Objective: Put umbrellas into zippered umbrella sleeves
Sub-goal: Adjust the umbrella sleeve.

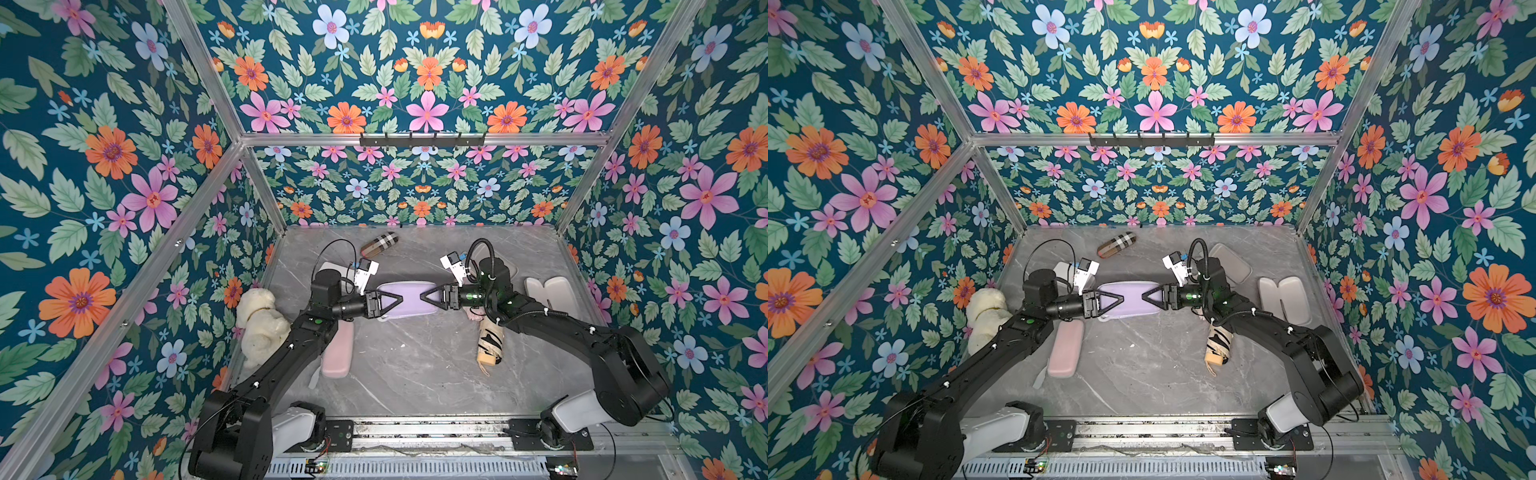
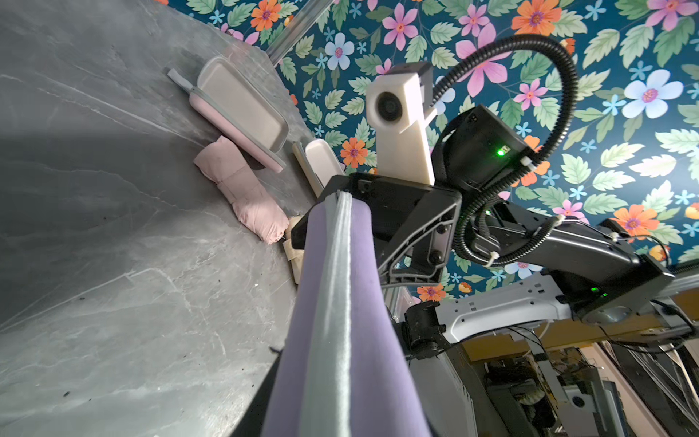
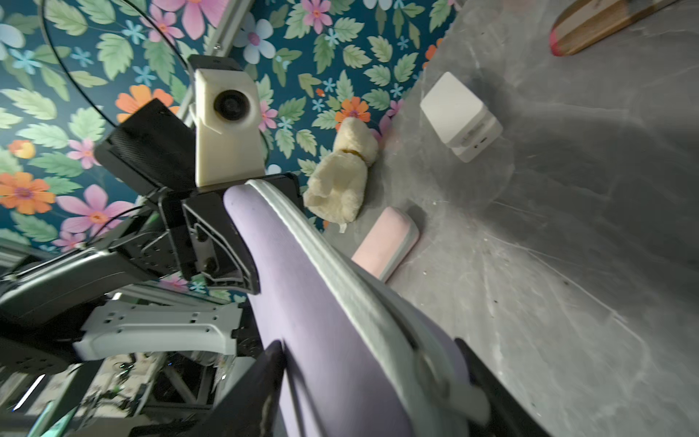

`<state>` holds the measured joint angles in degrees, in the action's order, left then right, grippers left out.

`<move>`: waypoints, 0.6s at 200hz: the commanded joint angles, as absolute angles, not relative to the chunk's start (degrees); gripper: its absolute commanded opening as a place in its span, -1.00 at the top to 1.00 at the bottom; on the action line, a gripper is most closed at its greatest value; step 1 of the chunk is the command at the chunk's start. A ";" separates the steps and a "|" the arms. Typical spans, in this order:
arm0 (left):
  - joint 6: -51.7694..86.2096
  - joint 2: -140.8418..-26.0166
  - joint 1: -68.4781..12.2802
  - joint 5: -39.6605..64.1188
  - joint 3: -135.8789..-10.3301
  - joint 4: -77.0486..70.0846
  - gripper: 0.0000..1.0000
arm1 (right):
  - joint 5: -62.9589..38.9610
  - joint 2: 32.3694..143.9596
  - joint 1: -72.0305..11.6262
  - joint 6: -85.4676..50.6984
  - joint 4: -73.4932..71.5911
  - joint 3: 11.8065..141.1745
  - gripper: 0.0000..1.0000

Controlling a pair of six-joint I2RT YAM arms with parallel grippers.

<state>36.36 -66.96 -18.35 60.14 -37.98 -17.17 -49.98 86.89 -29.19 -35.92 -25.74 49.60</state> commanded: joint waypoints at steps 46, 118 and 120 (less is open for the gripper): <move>45.31 -67.24 -18.32 61.35 -38.48 -35.43 0.17 | -53.56 89.76 -29.30 -53.78 -53.23 46.33 0.28; 61.60 -60.36 -16.77 35.28 -25.46 -57.39 -0.73 | -37.88 91.50 -29.43 -67.88 -69.63 44.77 0.78; 61.83 -60.11 -16.74 34.59 -24.93 -57.92 -0.77 | -37.33 91.45 -29.44 -68.08 -69.72 44.74 0.77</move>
